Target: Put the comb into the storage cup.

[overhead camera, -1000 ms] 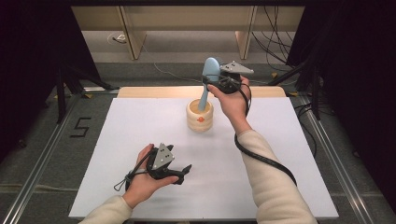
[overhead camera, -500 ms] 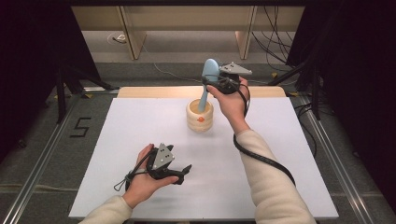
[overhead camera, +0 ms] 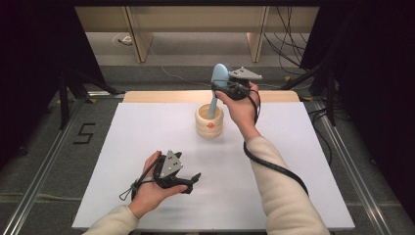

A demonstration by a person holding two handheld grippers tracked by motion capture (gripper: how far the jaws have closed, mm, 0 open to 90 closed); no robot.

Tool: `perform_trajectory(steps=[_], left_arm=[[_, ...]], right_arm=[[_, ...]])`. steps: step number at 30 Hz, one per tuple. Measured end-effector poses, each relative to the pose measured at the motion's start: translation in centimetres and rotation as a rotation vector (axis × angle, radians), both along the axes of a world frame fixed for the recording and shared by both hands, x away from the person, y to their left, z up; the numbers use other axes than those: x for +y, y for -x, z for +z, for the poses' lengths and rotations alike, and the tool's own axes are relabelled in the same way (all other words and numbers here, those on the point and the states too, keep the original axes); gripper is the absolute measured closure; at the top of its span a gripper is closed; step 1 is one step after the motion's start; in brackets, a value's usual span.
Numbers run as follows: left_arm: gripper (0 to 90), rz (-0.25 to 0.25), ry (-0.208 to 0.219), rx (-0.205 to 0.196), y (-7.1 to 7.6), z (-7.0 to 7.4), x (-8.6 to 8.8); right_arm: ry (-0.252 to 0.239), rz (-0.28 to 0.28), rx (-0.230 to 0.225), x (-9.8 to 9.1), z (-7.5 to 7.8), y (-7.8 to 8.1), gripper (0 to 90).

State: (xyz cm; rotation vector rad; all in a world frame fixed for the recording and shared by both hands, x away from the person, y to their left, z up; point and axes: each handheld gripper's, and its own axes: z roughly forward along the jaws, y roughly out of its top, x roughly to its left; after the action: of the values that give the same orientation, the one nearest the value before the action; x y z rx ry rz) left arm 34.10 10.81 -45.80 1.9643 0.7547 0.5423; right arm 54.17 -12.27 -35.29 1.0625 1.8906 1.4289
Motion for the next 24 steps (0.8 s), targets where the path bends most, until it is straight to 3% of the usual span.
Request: perform_trajectory(steps=[24], left_arm=[[7.9,-0.001,0.0,0.0,0.0,-0.01,-0.01]], right_arm=[[0.009,0.001,0.022,0.27,-0.92,-0.23,49.8]])
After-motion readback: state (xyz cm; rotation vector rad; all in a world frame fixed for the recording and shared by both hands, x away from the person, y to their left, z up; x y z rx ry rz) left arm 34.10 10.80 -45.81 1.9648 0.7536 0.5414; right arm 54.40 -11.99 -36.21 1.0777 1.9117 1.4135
